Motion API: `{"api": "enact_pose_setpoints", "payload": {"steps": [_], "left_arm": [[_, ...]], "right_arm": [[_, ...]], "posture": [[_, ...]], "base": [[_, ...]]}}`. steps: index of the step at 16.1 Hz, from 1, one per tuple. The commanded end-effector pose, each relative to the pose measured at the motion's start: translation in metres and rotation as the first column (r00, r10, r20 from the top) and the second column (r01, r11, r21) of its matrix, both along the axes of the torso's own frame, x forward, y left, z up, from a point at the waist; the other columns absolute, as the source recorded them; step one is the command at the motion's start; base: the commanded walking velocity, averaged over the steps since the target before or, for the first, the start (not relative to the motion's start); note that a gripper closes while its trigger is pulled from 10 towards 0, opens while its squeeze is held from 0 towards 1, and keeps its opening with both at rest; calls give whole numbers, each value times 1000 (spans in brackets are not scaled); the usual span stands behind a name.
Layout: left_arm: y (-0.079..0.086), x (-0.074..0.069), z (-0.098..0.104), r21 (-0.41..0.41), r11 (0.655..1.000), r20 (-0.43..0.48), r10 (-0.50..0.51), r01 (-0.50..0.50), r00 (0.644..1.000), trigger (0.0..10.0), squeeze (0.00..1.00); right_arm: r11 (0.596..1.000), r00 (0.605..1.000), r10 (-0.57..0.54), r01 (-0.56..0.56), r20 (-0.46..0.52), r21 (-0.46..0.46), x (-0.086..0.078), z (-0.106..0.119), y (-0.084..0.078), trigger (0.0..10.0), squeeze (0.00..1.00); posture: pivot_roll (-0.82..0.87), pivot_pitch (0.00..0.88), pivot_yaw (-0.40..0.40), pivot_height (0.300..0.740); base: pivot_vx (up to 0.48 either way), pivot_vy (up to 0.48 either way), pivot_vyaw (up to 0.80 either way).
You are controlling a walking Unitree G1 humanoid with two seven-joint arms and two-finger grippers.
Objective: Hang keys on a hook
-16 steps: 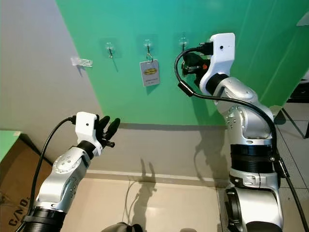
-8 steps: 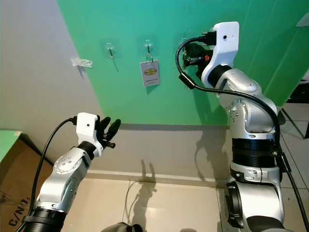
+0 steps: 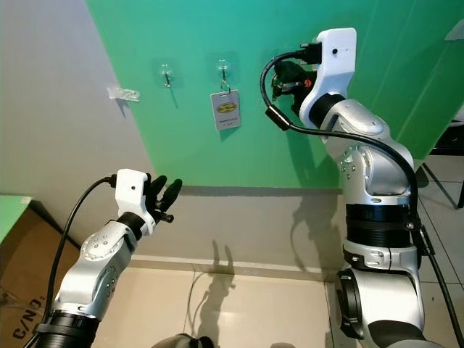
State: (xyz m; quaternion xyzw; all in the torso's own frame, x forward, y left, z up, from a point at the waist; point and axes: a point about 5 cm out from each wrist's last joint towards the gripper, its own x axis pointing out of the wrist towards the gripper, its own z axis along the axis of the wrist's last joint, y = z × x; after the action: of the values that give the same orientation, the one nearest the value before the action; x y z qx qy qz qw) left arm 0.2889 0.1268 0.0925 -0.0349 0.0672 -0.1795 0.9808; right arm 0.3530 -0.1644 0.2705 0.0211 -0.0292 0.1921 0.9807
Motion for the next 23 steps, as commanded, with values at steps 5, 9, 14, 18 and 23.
{"api": "enact_pose_setpoints", "payload": {"steps": [5, 9, 14, 18, 23], "left_arm": [[1, 1, 0, 17, 1000, -1, -14, 14, 1000, 10000, 0], [1, 1, 0, 16, 1000, -4, -16, 16, 1000, 10000, 0], [1, 0, -1, 15, 1000, -9, -18, 18, 1000, 10000, 0], [1, 0, -1, 17, 1000, -10, -19, 19, 1000, 10000, 0], [1, 0, -2, 17, 1000, -13, -21, 22, 1000, 10000, 0]], "right_arm": [[1000, 999, 25, -24, -32, 8, 4, -6, 5, 0, 0], [999, 997, 24, -20, -78, 44, 6, -12, 3, 0, 0], [985, 989, 28, -3, -142, 173, 7, -16, 1, 0, 0], [996, 997, -32, 38, -65, 85, 6, -8, -5, 0, 0], [987, 993, -92, 101, 77, -126, 4, 0, -7, 0, 0]], "posture": [[-229, 0, 97, 740], [-230, 0, 98, 740], [-233, 0, 101, 740], [-235, 0, 104, 740], [-240, 4, 106, 740]], "base": [[0, 0, 0], [0, 0, 0], [0, 0, 0], [0, 0, 0], [0, 0, 0]]}}
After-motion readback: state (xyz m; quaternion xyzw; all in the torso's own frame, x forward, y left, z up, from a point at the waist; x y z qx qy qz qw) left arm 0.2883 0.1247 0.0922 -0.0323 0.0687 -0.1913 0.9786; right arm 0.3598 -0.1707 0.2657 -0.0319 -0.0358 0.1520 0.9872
